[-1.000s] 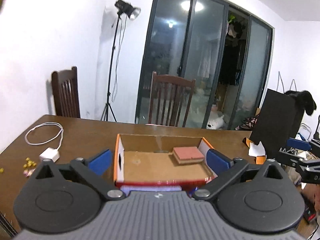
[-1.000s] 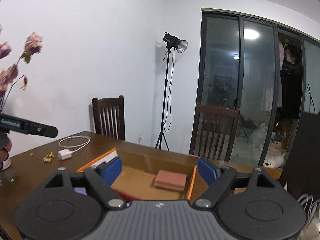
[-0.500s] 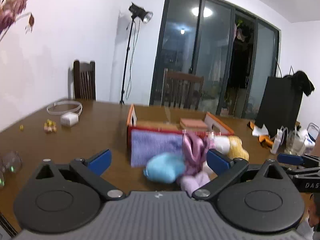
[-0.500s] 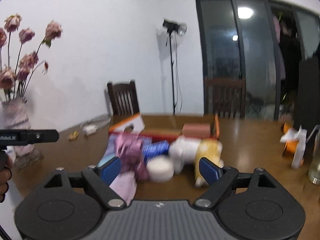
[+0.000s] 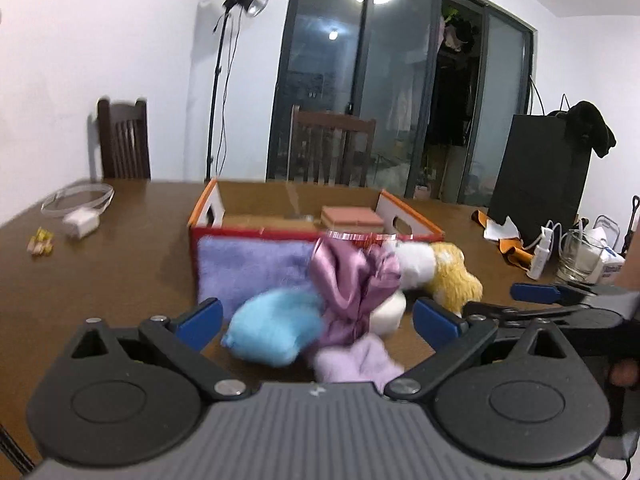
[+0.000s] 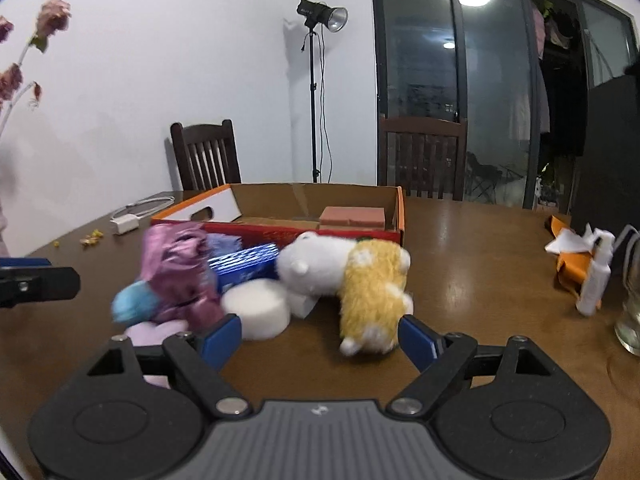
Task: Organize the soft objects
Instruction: 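Move the right tool to the white-and-yellow plush alpaca and grasp it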
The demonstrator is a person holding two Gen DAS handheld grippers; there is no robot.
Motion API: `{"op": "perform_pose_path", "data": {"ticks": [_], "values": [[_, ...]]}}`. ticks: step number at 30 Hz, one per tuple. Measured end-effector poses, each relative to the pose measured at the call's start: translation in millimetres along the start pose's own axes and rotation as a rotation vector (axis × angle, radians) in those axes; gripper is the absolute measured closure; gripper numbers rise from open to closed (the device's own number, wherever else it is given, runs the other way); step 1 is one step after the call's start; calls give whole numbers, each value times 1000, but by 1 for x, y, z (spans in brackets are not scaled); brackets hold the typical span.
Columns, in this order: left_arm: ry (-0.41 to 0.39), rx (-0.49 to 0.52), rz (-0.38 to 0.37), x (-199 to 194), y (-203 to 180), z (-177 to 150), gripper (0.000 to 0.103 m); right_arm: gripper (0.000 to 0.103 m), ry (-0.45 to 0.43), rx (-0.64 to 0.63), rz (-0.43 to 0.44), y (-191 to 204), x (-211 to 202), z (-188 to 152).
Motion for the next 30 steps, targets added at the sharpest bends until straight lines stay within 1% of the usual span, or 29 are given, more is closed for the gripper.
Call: {"op": "perform_pose_path", "data": {"ticks": [3, 6, 7, 8, 10, 12, 15, 18, 19, 22, 23, 24, 26, 28, 30], "values": [[-37, 26, -31, 12, -14, 14, 0, 19, 39, -5, -22, -13, 33, 16], [-43, 32, -65, 24, -26, 25, 0, 27, 84, 4, -33, -24, 59, 25], [-42, 41, -68, 28, -30, 26, 0, 31, 104, 16, -30, -28, 66, 26], [-41, 49, -71, 30, -33, 28, 0, 41, 122, 30, -26, -32, 71, 26], [-40, 57, -82, 33, -39, 28, 0, 53, 144, 55, -22, -38, 75, 24], [-35, 62, -91, 33, -42, 27, 0, 55, 139, 73, -6, -42, 68, 20], [-17, 70, -101, 29, -48, 23, 0, 55, 142, 108, -4, -43, 49, 9], [2, 65, -104, 21, -51, 15, 0, 55, 163, 135, 2, -34, 18, -6], [18, 55, -90, 20, -51, 11, 0, 55, 173, 137, 27, -29, 8, -9], [59, 3, -57, 16, -43, -1, 0, 56, 175, 115, 278, -8, -26, -16], [73, -17, -46, 16, -41, -4, 1, 56, 169, 106, 330, -3, -35, -16], [90, -38, -36, 15, -38, -7, 2, 56, 150, 96, 343, 0, -43, -15], [109, -67, -23, 13, -34, -10, 4, 55, 96, 86, 330, -3, -53, -12], [117, -88, -24, 11, -34, -10, 6, 55, 70, 113, 293, -17, -54, -10], [140, -103, -57, 12, -39, -8, 15, 55, 62, 131, 228, -33, -47, -8]]}}
Point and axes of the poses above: each gripper's, at about its wrist camera, not at the fingertips, and x roughly the way its jaws point, y to its left, z to its top, the point moved 1 cm from there along x, roughly the way its jaws point, and after that the axes turned 4 degrees about y, right-handed, at the moved point
